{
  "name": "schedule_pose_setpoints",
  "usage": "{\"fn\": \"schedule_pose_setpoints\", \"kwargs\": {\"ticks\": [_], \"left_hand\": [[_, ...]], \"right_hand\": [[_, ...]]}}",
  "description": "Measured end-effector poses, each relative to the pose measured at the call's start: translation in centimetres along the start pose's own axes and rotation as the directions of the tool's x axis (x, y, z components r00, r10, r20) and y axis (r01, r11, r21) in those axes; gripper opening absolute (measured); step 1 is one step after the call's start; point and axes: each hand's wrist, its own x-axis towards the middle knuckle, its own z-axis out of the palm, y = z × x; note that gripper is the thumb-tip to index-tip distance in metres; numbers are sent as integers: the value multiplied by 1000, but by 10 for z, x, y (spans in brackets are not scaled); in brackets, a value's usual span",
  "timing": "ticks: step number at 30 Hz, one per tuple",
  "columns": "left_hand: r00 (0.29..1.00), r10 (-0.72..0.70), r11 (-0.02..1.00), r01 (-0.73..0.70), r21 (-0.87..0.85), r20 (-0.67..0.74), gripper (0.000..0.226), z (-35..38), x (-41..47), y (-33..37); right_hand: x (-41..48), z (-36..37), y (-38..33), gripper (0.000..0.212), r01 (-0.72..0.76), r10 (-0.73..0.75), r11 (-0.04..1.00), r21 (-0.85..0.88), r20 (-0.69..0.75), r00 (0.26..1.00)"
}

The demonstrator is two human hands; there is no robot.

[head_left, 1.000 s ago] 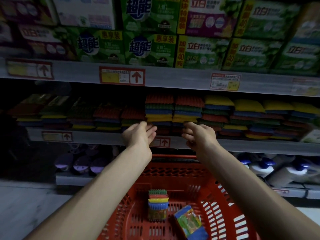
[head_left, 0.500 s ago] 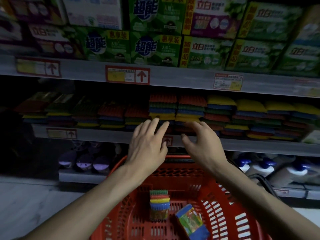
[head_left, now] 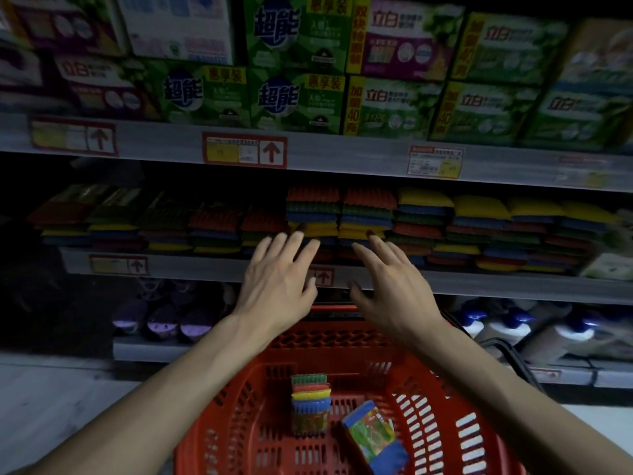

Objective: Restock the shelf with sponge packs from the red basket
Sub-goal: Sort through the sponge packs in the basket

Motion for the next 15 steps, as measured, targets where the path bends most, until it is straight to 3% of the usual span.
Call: {"fn": "schedule_pose_setpoints", "kwargs": {"ticks": [15], "left_hand": [[1000,22,1000,-22,-11,22,62,1,0,-4]], "right_hand": [[2,-2,-1,67,-27,28,999,-31,46,999]]}}
